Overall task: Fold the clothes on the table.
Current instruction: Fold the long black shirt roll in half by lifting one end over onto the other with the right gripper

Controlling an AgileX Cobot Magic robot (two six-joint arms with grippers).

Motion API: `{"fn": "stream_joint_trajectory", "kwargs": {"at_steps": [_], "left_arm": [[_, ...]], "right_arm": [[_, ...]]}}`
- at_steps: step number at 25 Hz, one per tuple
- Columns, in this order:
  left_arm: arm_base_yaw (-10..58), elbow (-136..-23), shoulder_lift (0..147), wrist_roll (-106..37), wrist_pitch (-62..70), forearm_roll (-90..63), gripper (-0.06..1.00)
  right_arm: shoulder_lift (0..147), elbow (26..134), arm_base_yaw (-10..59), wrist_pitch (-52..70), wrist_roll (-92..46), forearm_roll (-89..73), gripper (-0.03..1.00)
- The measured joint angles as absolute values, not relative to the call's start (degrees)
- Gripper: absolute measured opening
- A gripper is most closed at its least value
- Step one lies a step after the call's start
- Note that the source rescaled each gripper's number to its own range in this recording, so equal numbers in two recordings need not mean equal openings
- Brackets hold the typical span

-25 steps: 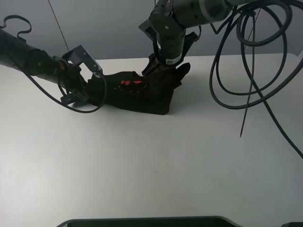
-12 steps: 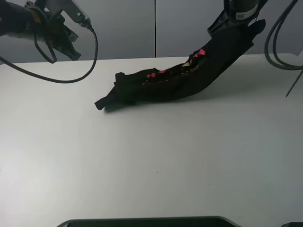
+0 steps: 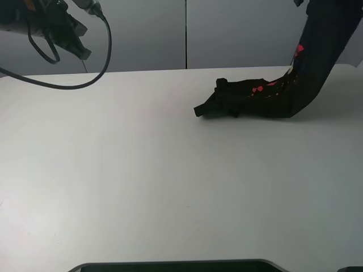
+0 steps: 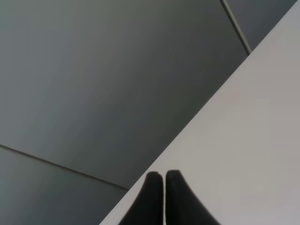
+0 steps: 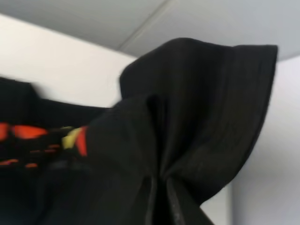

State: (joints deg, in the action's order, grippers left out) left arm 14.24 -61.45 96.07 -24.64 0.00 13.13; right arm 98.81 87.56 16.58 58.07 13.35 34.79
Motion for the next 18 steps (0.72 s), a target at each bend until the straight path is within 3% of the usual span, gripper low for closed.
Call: {"fn": "stream_joint_trajectory", "kwargs": {"at_steps": [9, 18], "left_arm": [[14.24, -61.45, 93.51, -24.6, 0.8, 13.13, 0.0], [14.24, -61.45, 93.26, -24.51, 0.9, 13.13, 0.0]], "right_arm": [[104.73, 86.51, 16.81, 48.03, 6.68, 15.04, 0.02], [115.74, 86.51, 20.94, 41.48, 5.45, 9.05, 0.02]]}}
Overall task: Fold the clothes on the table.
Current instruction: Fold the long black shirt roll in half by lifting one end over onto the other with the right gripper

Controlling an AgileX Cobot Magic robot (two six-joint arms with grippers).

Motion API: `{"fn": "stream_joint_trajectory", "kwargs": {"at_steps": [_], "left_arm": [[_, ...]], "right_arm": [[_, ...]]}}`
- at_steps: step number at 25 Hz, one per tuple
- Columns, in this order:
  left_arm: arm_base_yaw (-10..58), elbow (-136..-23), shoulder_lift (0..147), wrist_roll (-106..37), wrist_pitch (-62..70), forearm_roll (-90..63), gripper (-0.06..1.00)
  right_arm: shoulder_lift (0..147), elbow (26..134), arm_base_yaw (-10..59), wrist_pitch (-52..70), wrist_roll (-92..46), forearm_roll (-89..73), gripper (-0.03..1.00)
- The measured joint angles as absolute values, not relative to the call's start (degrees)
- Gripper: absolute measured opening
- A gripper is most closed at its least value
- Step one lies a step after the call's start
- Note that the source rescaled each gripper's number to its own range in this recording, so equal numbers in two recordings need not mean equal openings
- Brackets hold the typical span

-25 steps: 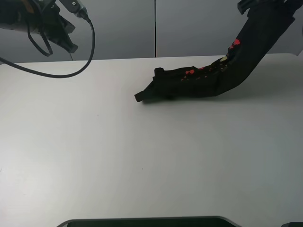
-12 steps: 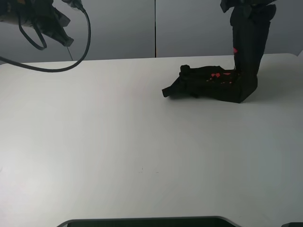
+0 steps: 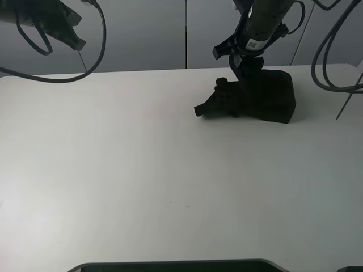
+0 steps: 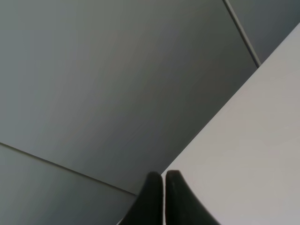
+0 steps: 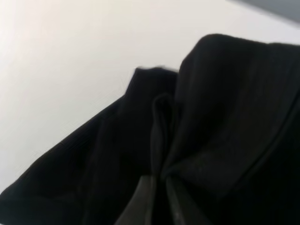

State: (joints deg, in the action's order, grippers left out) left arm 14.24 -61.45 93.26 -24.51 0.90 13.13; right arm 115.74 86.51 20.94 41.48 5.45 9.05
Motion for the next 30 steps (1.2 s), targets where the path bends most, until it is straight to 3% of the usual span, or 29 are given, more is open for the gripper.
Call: {"fn": "stream_joint_trajectory", "kwargs": {"at_steps": [9, 12, 16, 18, 27, 30], "left_arm": [[14.24, -61.45, 93.26, -24.51, 0.9, 13.13, 0.0], [14.24, -61.45, 93.26, -24.51, 0.9, 13.13, 0.0], [14.24, -61.45, 93.26, -24.38, 0.9, 13.13, 0.0], [14.24, -61.45, 93.26, -24.38, 1.06, 13.13, 0.0], [14.24, -61.45, 93.26, -24.38, 3.66, 13.22, 0.0], [14.24, -61.45, 93.26, -24.38, 4.16, 13.22, 0.0]], "right_arm": [[122.08, 86.51, 21.03, 37.82, 3.9, 3.48, 0.04], [122.45, 86.51, 21.03, 37.26, -2.7, -3.98, 0.21], [122.54, 86.51, 21.03, 37.05, -13.33, -16.3, 0.59], [122.54, 86.51, 21.03, 37.05, -18.52, -21.49, 0.67], [114.77, 86.51, 21.03, 37.97, -27.32, -23.45, 0.61], [110.64, 86.51, 21.03, 37.97, -23.53, -16.03, 0.47]]}}
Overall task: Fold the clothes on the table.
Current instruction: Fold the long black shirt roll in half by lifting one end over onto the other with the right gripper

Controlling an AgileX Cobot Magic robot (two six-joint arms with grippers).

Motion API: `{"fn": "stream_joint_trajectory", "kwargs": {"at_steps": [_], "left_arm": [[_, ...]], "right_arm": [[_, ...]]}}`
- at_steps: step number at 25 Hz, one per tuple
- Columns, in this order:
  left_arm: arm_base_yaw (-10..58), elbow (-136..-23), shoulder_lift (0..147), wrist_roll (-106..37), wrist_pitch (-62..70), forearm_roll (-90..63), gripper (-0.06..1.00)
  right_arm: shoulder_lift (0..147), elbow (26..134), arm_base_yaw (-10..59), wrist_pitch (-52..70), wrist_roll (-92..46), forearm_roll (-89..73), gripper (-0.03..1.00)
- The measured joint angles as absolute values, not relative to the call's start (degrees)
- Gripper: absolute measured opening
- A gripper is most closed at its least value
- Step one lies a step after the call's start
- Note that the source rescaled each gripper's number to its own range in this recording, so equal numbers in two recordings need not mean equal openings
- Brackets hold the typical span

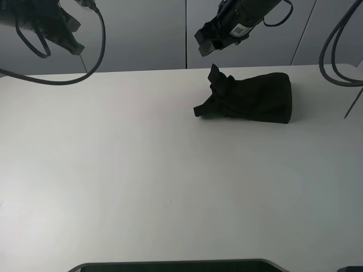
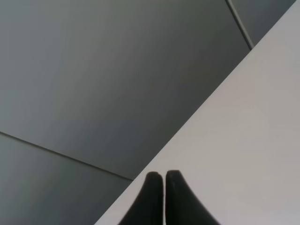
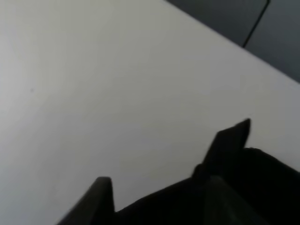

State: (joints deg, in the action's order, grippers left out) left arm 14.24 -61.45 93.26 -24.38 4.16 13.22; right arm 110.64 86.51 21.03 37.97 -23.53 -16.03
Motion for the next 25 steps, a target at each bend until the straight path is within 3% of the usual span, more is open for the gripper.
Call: {"fn": "stream_joint_trajectory", "kwargs": {"at_steps": [3, 5, 14, 25], "left_arm": [[14.24, -61.45, 93.26, -24.38, 5.62, 13.22, 0.0], [14.24, -61.45, 93.26, -24.38, 6.55, 13.25, 0.0], [15.75, -61.45, 87.91, -24.38, 8.73, 13.24, 0.0], [16.52, -61.45, 76.07, -24.38, 9.33, 13.32, 0.0]], "right_arm": [[109.02, 86.51, 19.97, 39.26, -13.72, -5.87, 0.12], [109.45, 86.51, 18.57, 41.54, -9.05, -0.99, 0.02], [117.03, 86.51, 17.13, 44.48, -5.65, -2.71, 0.0], [122.54, 85.46, 19.35, 45.16, -15.56, -20.3, 0.0]]}}
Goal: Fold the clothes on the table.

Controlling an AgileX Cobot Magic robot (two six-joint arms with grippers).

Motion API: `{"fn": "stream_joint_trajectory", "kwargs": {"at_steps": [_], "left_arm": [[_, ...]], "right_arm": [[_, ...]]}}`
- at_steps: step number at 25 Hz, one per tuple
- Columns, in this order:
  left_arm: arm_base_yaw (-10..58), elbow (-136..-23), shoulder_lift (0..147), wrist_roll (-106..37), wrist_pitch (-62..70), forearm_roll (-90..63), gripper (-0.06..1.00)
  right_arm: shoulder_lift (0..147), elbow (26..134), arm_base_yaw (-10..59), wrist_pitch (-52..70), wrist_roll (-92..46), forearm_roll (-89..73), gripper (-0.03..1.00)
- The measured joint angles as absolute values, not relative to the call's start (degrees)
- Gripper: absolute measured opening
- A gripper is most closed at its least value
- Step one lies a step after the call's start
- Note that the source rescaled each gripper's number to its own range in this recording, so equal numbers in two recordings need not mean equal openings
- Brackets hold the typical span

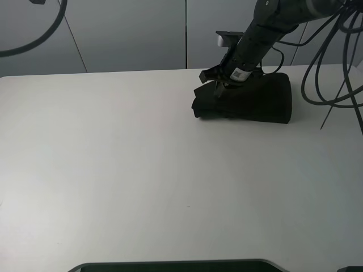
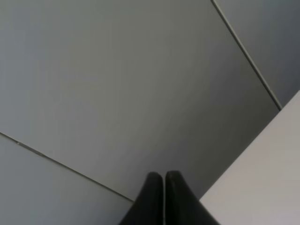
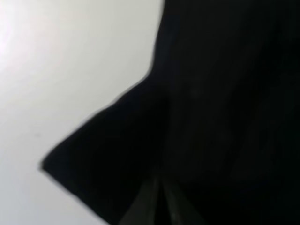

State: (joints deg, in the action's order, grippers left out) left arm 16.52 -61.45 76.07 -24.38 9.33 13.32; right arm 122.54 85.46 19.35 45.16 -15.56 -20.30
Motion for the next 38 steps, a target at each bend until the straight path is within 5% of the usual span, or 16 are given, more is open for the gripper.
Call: {"fn": "stream_joint_trajectory", "kwargs": {"at_steps": [11, 17, 19, 22, 24, 25, 26, 28, 38], "left_arm": [[16.52, -61.45, 71.42, -24.38, 11.36, 13.49, 0.0], [16.52, -61.45, 65.53, -21.75, 14.87, 13.49, 0.0], [16.52, -61.45, 63.25, -19.67, 18.59, 13.37, 0.01], [16.52, -61.45, 59.74, -17.15, 22.97, 13.37, 0.24], [16.52, -61.45, 56.92, -14.25, 24.52, 13.37, 0.56], [16.52, -61.45, 55.66, -12.42, 25.15, 13.37, 0.75], [16.52, -61.45, 54.11, -10.06, 25.64, 13.37, 0.9], [16.52, -61.45, 51.21, -6.92, 27.55, 13.15, 0.97], [16.52, -61.45, 32.32, -5.14, 42.87, 13.86, 1.0]], "right_arm": [[121.33, 85.46, 23.92, 44.51, -16.9, -20.24, 0.0], [107.6, 85.42, 23.92, 45.73, -17.38, -12.54, 0.0], [101.17, 85.42, 23.92, 47.74, -19.16, -9.38, 0.1], [92.77, 85.42, 23.92, 49.5, -19.8, -4.52, 0.52], [87.73, 85.42, 23.92, 50.44, -17.23, -0.71, 0.88], [85.1, 85.42, 23.92, 50.86, -16.39, 1.24, 0.94], [82.42, 85.42, 23.92, 51.89, -15.75, 3.16, 0.97], [77.45, 85.42, 23.92, 54.2, -15.16, 6.61, 0.99], [48.59, 85.42, 23.92, 69.24, -15.68, 26.1, 1.0]]}}
